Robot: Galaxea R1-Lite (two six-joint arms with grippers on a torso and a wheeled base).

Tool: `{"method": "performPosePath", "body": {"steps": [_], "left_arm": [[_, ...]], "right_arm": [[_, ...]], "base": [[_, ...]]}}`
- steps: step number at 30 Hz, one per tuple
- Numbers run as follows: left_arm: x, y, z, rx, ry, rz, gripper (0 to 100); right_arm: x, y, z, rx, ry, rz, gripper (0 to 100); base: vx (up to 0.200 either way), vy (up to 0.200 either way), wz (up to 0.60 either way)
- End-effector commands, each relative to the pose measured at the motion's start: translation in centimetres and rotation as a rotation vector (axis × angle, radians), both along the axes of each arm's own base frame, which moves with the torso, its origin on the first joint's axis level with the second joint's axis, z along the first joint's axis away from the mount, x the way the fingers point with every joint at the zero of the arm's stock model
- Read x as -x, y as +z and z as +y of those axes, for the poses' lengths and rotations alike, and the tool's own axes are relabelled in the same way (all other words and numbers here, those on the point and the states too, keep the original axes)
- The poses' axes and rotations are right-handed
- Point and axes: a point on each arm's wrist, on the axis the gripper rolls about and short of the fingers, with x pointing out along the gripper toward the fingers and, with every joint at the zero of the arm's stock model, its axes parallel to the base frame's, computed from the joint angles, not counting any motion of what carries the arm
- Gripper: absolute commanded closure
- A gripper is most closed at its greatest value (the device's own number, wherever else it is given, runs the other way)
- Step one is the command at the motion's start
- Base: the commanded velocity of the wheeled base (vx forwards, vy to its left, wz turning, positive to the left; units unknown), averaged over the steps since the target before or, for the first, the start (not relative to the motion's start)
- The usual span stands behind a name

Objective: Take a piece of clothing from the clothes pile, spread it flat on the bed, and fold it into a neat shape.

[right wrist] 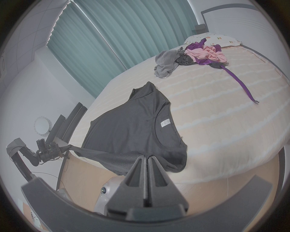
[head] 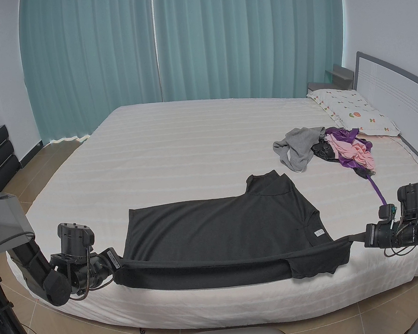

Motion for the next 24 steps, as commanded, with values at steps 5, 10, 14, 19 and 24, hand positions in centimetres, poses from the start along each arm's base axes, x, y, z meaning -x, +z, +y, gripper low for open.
{"method": "performPosePath", "body": {"steps": [5, 10, 14, 19, 24], "left_arm": [[-2.4, -1.5, -0.5, -0.003, 0.0, 0.031, 100], [-3.7, -2.2, -0.6, 0.013, 0.018, 0.029, 100], [-4.7, -2.6, -0.8, 0.015, 0.021, 0.024, 100], [-5.8, -3.1, -0.8, 0.011, 0.025, 0.052, 100], [-6.5, -3.8, -1.0, 0.011, 0.024, 0.059, 0]], "right_arm": [[-3.9, -2.0, 0.8, 0.008, 0.006, 0.061, 100], [-5.8, -3.0, 1.6, 0.033, 0.015, 0.068, 100], [-6.9, -3.5, 1.9, 0.047, 0.014, 0.066, 100], [-7.8, -4.0, 2.0, 0.055, 0.011, 0.066, 100], [-8.4, -4.8, 2.0, 0.054, 0.013, 0.078, 100]], "base": [[0.0, 0.0, 0.0], [0.0, 0.0, 0.0], [0.0, 0.0, 0.0], [0.0, 0.0, 0.0], [0.0, 0.0, 0.0]]}}
